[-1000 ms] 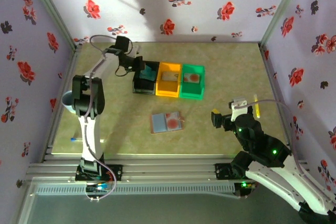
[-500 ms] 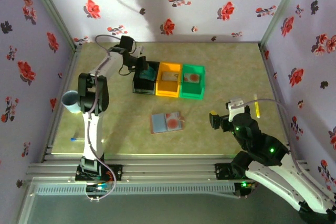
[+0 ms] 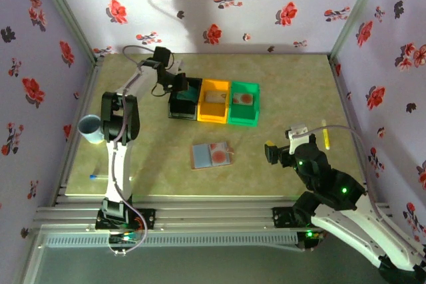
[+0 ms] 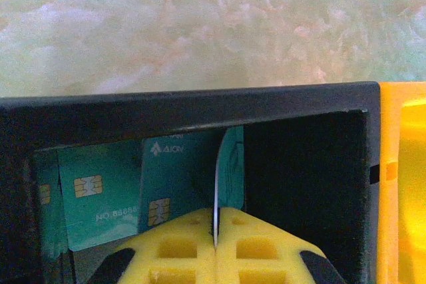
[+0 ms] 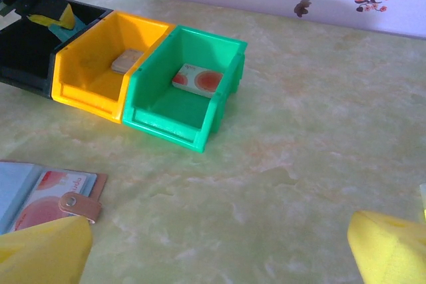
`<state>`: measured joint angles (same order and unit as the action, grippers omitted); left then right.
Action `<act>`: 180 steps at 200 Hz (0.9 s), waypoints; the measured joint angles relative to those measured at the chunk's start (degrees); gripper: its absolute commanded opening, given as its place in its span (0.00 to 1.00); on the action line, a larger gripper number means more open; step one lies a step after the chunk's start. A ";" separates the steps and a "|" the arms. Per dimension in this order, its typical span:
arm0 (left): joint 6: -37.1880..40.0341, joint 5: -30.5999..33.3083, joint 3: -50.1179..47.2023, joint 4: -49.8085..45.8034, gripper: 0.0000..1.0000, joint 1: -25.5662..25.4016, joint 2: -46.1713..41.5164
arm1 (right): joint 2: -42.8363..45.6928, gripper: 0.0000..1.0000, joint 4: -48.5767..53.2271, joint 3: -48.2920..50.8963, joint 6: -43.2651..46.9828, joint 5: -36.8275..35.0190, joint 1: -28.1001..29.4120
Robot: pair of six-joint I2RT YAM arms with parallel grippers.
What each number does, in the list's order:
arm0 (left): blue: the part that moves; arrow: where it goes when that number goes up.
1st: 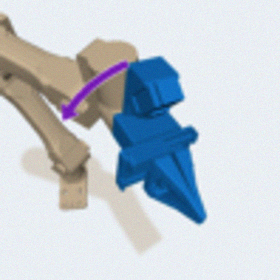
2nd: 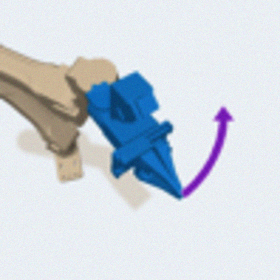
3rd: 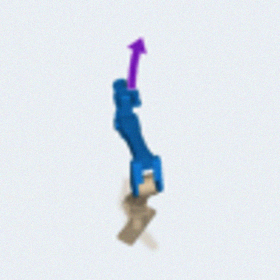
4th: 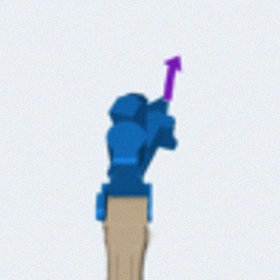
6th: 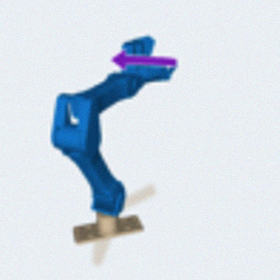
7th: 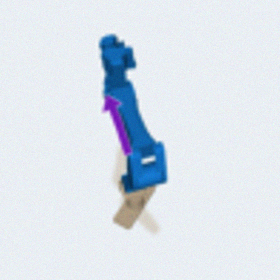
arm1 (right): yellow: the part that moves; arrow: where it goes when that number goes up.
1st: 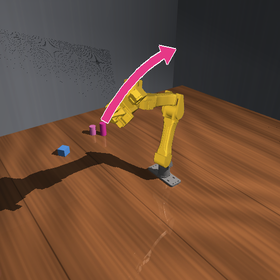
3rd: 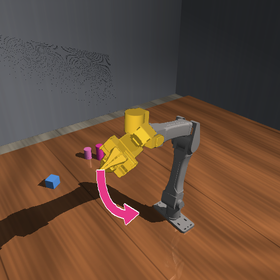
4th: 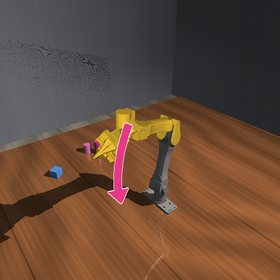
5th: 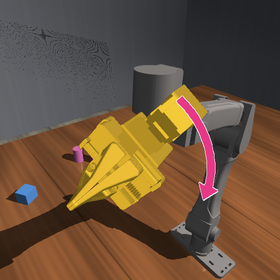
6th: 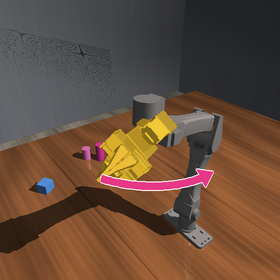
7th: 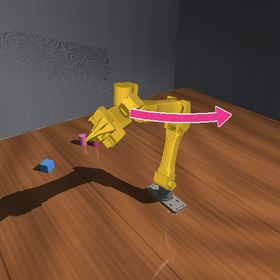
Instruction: Take the credit cards out of the card holder
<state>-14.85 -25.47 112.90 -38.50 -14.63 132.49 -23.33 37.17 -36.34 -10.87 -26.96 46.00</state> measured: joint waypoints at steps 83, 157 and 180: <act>0.04 1.09 1.88 -1.90 0.19 0.02 0.22 | -0.11 0.99 0.00 0.02 0.00 0.02 0.00; 0.11 1.60 2.54 -3.30 0.23 0.07 0.26 | -0.22 0.99 0.00 0.04 0.00 0.07 -0.26; 0.20 2.08 3.50 -3.98 0.24 0.24 0.33 | -0.31 0.99 0.00 0.04 0.00 0.20 -0.26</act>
<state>-14.66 -23.40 116.40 -42.48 -14.39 132.81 -23.64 37.17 -36.29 -10.87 -26.76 45.74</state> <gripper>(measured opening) 0.232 0.993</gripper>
